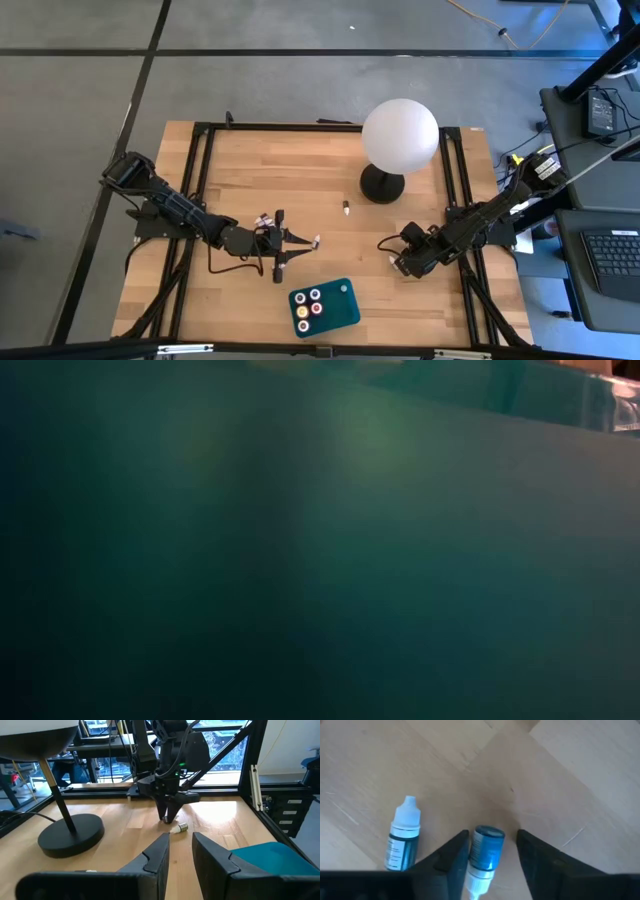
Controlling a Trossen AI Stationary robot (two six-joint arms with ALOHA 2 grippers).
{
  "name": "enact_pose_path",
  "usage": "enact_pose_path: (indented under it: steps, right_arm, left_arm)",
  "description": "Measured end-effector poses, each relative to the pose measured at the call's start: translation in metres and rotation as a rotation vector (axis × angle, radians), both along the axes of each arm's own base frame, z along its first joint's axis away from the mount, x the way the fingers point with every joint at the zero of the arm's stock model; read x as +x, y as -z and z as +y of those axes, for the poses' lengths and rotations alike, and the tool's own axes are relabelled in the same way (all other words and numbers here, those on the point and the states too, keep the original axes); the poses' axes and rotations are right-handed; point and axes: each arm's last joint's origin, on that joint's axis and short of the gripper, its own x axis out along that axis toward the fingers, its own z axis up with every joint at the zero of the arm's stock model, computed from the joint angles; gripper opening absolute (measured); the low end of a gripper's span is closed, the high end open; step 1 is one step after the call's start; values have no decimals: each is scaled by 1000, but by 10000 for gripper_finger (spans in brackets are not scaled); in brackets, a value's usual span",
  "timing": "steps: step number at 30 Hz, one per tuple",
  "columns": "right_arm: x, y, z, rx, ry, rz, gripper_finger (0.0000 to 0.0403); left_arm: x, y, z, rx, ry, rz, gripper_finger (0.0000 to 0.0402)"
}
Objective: Pick & Place food coloring
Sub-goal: Put the small blue food coloring bottle into the blue bin
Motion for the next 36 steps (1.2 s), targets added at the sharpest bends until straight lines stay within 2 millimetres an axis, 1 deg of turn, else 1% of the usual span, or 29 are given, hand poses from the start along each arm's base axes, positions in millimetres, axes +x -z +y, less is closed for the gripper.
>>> enact_pose_path:
  steps: [7, 10, 14, 17, 21, 23, 25, 27, 29, 36]
  right_arm:
    - [-1, -6, 0, 6, -6, 35, 100]
    - [3, -16, 5, 19, -66, 60, 82]
    - [16, -37, 13, 0, -135, -5, 75]
    - [32, -58, 23, -35, -218, -149, 79]
    - [58, -85, 41, -122, -381, -479, 81]
    - [70, -95, 51, -156, -470, -645, 81]
    - [80, -100, 61, -198, -566, -775, 82]
    - [91, -99, 69, -244, -633, -871, 82]
    - [99, -92, 76, -279, -685, -912, 82]
    - [119, -38, 92, -328, -804, -851, 82]
  left_arm:
    - [0, 1, 0, 3, -1, 5, 83]
    - [0, 1, 0, 4, -4, 6, 83]
    - [0, 1, 0, 5, -11, 6, 81]
    - [0, 1, 0, 5, -11, 6, 80]
    - [0, 1, 0, 5, -11, 6, 79]
    - [0, 1, 0, 5, -12, 6, 79]
    - [0, 1, 0, 5, -12, 6, 80]
    - [0, 1, 0, 5, -11, 6, 81]
    - [0, 1, 0, 5, -12, 6, 83]
    - [0, 1, 0, 6, -11, 8, 82]
